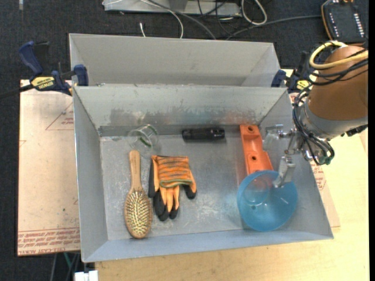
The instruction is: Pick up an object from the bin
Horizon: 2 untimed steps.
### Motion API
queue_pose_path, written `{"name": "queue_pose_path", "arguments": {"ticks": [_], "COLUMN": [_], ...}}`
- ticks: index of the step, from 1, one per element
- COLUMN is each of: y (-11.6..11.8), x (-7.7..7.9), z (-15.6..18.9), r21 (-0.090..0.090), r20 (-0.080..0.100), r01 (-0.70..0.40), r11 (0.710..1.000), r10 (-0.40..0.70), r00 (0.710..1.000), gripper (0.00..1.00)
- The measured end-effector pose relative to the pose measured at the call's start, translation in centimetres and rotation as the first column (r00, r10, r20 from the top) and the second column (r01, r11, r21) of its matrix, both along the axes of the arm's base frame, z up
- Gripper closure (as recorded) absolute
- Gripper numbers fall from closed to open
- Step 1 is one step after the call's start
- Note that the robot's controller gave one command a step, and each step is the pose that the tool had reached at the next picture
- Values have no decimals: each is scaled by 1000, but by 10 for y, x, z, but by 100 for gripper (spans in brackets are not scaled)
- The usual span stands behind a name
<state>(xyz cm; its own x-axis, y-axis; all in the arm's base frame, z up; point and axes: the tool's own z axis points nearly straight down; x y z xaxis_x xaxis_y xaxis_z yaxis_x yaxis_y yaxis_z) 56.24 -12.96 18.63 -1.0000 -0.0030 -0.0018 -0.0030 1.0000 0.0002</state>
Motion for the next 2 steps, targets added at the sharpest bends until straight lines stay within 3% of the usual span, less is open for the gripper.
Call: {"name": "queue_pose_path", "arguments": {"ticks": [1, 2], "y": [0, -14], "x": [0, -38], "z": [0, -28], "r21": [0, -9], "r20": [0, 35], "r01": [0, -92], "r11": [1000, 996], "r10": [0, 92], "r00": [1000, 995], "gripper": [0, 100]}}
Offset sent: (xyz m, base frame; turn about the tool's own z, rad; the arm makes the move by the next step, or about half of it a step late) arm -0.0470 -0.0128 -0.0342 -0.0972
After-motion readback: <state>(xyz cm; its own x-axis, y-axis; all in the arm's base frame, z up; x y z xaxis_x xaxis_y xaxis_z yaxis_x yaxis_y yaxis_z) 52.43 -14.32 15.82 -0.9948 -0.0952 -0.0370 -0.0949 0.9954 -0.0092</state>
